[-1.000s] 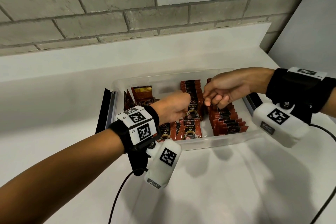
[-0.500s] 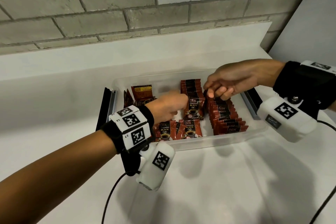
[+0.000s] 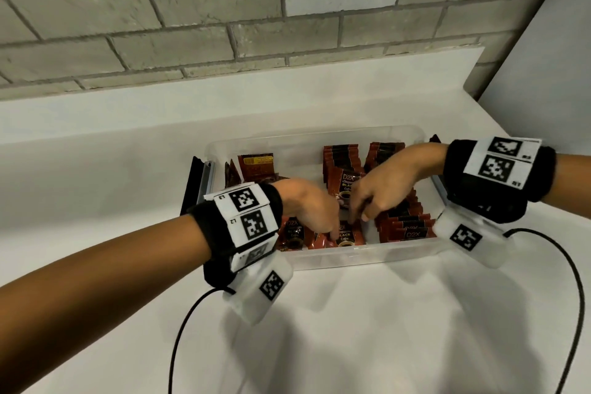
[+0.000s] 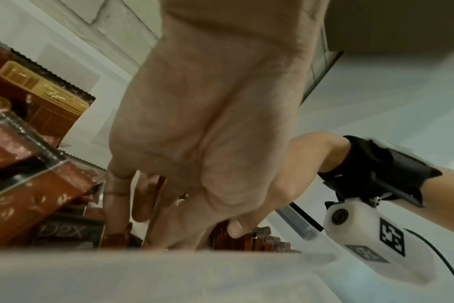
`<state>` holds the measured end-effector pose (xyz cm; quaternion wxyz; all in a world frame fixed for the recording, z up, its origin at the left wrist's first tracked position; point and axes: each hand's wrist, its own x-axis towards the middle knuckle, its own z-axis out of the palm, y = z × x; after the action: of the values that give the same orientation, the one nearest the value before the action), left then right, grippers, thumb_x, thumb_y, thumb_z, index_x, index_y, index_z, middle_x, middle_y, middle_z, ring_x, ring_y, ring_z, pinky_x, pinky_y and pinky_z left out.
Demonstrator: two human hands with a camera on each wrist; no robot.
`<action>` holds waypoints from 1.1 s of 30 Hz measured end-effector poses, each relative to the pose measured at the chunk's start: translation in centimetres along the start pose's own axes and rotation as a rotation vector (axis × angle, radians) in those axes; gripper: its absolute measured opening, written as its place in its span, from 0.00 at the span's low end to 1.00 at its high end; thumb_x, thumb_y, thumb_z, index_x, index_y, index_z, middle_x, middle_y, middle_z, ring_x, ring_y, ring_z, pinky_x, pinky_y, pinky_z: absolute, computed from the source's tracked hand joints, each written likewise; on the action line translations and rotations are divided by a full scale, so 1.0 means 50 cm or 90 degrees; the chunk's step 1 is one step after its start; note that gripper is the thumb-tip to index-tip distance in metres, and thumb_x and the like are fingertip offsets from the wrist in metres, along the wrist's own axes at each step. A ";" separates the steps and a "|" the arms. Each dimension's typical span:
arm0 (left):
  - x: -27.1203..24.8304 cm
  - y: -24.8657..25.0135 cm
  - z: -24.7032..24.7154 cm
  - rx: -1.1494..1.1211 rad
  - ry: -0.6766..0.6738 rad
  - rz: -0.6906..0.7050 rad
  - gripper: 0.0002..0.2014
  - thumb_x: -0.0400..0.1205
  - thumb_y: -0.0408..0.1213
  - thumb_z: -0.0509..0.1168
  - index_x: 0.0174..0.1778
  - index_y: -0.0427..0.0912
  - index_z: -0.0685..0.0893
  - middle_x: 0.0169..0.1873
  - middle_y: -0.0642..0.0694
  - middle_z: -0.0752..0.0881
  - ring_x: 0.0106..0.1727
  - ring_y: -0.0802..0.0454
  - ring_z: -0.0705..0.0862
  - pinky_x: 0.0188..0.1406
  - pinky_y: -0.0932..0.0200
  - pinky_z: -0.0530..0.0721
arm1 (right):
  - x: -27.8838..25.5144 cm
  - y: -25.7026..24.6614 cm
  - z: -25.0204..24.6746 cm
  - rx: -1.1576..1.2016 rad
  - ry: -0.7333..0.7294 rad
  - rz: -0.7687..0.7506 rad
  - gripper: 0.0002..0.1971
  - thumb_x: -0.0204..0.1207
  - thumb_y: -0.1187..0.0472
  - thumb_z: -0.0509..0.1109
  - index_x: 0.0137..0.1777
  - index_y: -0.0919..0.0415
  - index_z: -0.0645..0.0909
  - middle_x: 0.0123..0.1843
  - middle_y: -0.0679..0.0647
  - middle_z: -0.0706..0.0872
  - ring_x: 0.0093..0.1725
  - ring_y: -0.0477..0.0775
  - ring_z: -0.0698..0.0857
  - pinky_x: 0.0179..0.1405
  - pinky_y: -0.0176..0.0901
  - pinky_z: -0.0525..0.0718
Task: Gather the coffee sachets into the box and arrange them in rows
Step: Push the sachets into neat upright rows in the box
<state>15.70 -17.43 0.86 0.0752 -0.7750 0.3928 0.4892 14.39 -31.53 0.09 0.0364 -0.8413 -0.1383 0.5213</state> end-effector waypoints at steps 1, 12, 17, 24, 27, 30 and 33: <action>0.001 -0.003 0.001 0.002 -0.003 -0.002 0.23 0.85 0.24 0.50 0.75 0.40 0.73 0.78 0.44 0.68 0.78 0.47 0.65 0.75 0.57 0.64 | 0.000 0.000 0.000 -0.001 -0.008 -0.013 0.20 0.83 0.58 0.58 0.74 0.53 0.73 0.73 0.55 0.73 0.70 0.59 0.74 0.70 0.61 0.75; -0.011 -0.040 -0.015 -0.143 0.062 0.040 0.27 0.79 0.18 0.51 0.68 0.45 0.81 0.76 0.45 0.67 0.79 0.46 0.62 0.73 0.55 0.64 | -0.031 0.004 -0.007 0.051 0.038 -0.062 0.15 0.85 0.58 0.58 0.68 0.53 0.80 0.64 0.44 0.78 0.60 0.40 0.75 0.64 0.36 0.71; -0.011 -0.043 -0.020 -0.138 0.089 0.015 0.29 0.78 0.16 0.47 0.70 0.42 0.77 0.80 0.45 0.63 0.82 0.47 0.59 0.76 0.51 0.61 | -0.035 0.014 -0.018 -0.028 0.124 0.002 0.17 0.85 0.57 0.57 0.70 0.57 0.78 0.68 0.51 0.78 0.58 0.42 0.74 0.48 0.27 0.69; -0.002 -0.031 -0.017 -0.210 0.057 0.039 0.29 0.79 0.14 0.48 0.71 0.41 0.78 0.77 0.45 0.68 0.74 0.50 0.68 0.70 0.59 0.68 | -0.033 0.002 -0.021 -0.132 0.155 0.028 0.19 0.86 0.55 0.56 0.71 0.60 0.77 0.71 0.58 0.71 0.61 0.53 0.75 0.59 0.42 0.74; -0.005 -0.031 -0.018 -0.201 0.068 0.037 0.29 0.79 0.15 0.48 0.71 0.41 0.77 0.77 0.44 0.67 0.78 0.47 0.65 0.70 0.59 0.67 | -0.031 -0.004 -0.013 -0.155 0.149 0.055 0.19 0.85 0.53 0.56 0.68 0.61 0.78 0.70 0.59 0.67 0.62 0.57 0.77 0.64 0.48 0.77; -0.018 -0.035 -0.026 -0.086 0.078 0.012 0.28 0.80 0.18 0.48 0.74 0.43 0.74 0.79 0.45 0.64 0.80 0.47 0.63 0.68 0.60 0.65 | -0.032 -0.005 -0.006 -0.159 0.153 0.068 0.19 0.85 0.51 0.56 0.67 0.62 0.78 0.71 0.59 0.64 0.57 0.57 0.79 0.60 0.49 0.79; -0.023 -0.042 -0.030 0.057 0.068 -0.011 0.25 0.84 0.28 0.55 0.79 0.48 0.67 0.78 0.45 0.66 0.78 0.48 0.64 0.60 0.62 0.64 | -0.032 -0.004 -0.001 -0.160 0.160 0.076 0.19 0.85 0.51 0.56 0.64 0.64 0.78 0.73 0.59 0.61 0.54 0.58 0.81 0.59 0.53 0.81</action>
<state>17.93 -16.14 1.99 0.0931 -0.7992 0.4109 0.4287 13.73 -31.77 1.55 -0.0829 -0.9044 -0.1462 0.3922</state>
